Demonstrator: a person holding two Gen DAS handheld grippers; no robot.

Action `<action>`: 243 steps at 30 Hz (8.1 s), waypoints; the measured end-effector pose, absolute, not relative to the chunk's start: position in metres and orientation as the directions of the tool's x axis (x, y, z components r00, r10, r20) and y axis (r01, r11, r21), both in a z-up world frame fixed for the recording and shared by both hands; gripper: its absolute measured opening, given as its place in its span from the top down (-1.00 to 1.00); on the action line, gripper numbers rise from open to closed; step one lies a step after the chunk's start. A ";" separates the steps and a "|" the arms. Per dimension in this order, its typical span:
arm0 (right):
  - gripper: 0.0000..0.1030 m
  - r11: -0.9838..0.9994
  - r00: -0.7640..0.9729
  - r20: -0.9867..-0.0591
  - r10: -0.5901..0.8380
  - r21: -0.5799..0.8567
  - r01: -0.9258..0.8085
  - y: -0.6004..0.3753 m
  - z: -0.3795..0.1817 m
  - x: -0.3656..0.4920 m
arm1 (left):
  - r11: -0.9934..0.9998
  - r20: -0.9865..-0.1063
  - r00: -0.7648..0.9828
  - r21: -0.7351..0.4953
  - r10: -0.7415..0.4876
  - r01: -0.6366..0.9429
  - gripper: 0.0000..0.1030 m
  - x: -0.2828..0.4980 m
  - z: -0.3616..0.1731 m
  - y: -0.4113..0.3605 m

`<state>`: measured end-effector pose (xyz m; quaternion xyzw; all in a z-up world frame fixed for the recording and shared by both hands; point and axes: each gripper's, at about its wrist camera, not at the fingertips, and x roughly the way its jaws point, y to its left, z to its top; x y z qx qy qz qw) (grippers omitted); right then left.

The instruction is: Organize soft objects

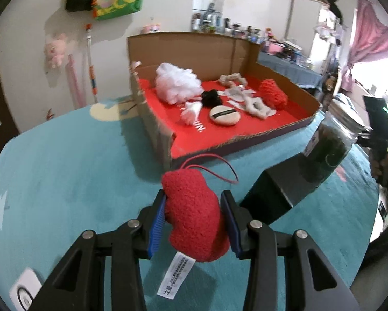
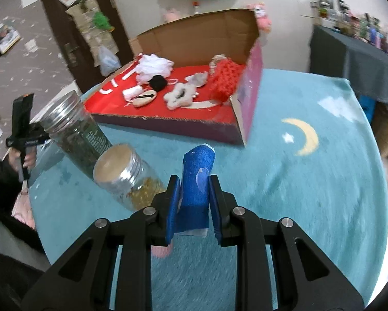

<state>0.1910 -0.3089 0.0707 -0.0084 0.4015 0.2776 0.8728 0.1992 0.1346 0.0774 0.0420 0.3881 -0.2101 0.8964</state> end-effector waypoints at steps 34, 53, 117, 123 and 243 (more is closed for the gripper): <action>0.58 0.832 0.438 -0.807 0.397 0.115 -0.542 -0.226 0.096 0.297 | 0.876 -0.822 0.460 -0.092 -0.335 0.473 0.15 0.308 0.092 0.051; 0.58 0.868 0.390 -0.904 0.176 -0.045 -0.494 -0.193 0.062 0.337 | 0.918 -0.908 0.376 -0.022 -0.184 0.395 0.13 0.353 0.059 0.040; -0.61 0.976 0.360 -0.921 0.149 0.078 -0.203 -0.184 0.078 0.316 | 0.998 -0.886 0.460 -0.042 -0.061 0.051 -0.95 0.317 0.080 0.011; -0.61 0.977 0.351 -0.924 0.153 0.088 -0.194 -0.185 0.078 0.317 | 0.998 -0.889 0.453 -0.041 -0.056 0.044 -0.95 0.318 0.078 0.012; -0.88 0.974 0.750 -0.640 0.163 -0.015 -0.225 -0.208 0.191 0.138 | 0.997 -0.565 0.822 -0.044 -0.075 0.061 -1.00 0.118 0.184 0.010</action>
